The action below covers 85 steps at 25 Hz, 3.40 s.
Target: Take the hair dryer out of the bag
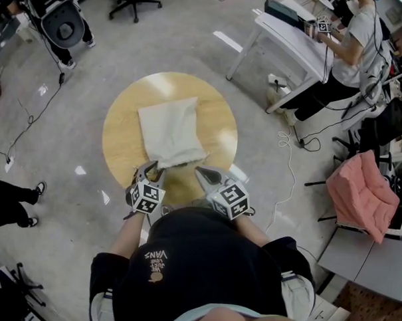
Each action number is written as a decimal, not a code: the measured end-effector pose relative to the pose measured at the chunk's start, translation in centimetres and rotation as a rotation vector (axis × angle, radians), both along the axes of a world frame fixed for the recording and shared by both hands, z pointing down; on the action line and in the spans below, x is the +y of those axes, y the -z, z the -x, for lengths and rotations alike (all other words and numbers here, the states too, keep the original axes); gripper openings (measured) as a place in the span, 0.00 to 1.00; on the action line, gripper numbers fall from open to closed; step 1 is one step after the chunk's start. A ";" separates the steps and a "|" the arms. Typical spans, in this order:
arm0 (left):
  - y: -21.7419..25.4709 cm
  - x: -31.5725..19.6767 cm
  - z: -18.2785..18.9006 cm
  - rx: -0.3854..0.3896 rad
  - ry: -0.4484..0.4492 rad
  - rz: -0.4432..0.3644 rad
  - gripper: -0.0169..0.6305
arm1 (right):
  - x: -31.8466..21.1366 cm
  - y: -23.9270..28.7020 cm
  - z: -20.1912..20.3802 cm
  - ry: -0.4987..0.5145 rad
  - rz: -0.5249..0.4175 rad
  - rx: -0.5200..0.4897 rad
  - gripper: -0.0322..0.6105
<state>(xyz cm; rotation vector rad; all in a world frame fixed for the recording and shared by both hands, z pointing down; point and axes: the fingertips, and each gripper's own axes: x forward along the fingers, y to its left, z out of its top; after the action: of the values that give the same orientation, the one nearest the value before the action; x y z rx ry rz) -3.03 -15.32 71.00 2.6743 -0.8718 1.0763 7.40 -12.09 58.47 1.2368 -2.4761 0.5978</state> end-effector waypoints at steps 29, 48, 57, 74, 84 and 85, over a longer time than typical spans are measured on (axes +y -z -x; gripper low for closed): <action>3.6 -2.8 -1.2 0.076 0.135 0.182 0.12 | -0.7 -4.0 2.7 0.215 0.052 0.040 0.05; 4.9 -4.2 -1.1 0.159 0.244 0.315 0.12 | -2.2 -7.0 8.1 0.468 -0.002 0.211 0.18; 5.1 -5.1 -0.5 0.170 0.246 0.328 0.12 | -5.0 -7.6 8.1 0.492 -0.027 0.342 0.21; 5.1 -7.2 -1.1 0.168 0.233 0.342 0.12 | -7.7 -10.8 6.7 0.600 0.079 0.574 0.51; 4.9 -7.6 -0.7 0.173 0.220 0.349 0.12 | -7.6 -12.5 7.2 0.660 0.215 0.666 0.57; 4.9 -7.6 -0.7 0.174 0.219 0.348 0.12 | -7.5 -12.6 7.3 0.670 0.231 0.673 0.57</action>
<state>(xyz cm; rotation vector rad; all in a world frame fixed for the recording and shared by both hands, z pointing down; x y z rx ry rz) -2.38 -22.88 66.11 2.2849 -0.8336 0.8426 0.09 -19.63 71.05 0.3660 -1.9777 0.2163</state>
